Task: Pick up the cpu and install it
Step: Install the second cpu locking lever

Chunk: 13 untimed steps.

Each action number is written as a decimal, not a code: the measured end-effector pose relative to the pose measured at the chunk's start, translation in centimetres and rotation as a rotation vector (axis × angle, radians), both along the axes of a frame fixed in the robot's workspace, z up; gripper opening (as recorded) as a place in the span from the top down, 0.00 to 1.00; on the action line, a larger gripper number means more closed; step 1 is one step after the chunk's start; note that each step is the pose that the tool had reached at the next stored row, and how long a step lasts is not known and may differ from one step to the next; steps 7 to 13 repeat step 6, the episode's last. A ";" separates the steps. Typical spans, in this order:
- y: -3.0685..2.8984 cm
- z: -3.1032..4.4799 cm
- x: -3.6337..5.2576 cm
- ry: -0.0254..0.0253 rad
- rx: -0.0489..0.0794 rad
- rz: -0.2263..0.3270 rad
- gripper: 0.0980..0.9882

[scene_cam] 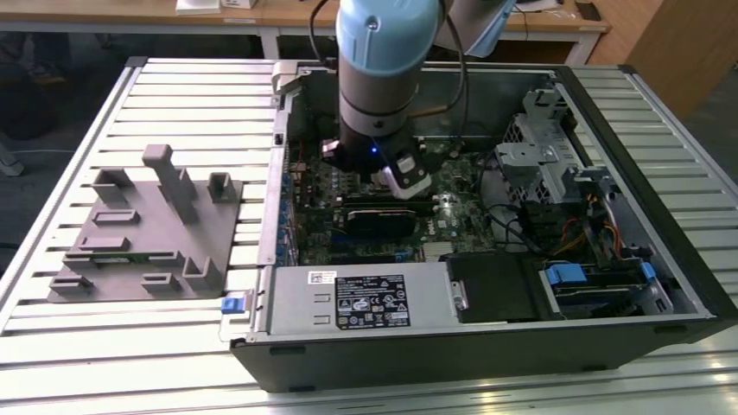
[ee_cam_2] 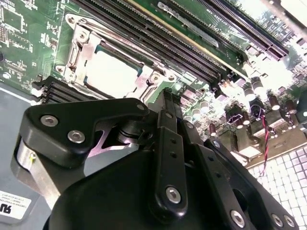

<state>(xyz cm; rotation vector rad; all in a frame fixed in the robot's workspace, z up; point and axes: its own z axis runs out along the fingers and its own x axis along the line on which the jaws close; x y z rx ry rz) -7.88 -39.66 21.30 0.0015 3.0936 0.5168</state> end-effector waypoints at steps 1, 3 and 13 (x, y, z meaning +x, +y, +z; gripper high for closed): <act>0.02 0.05 0.00 0.0000 0.000 0.000 0.99; 0.06 0.12 0.00 0.0000 0.000 0.000 0.99; 0.10 0.21 0.00 -0.0001 0.000 0.000 0.99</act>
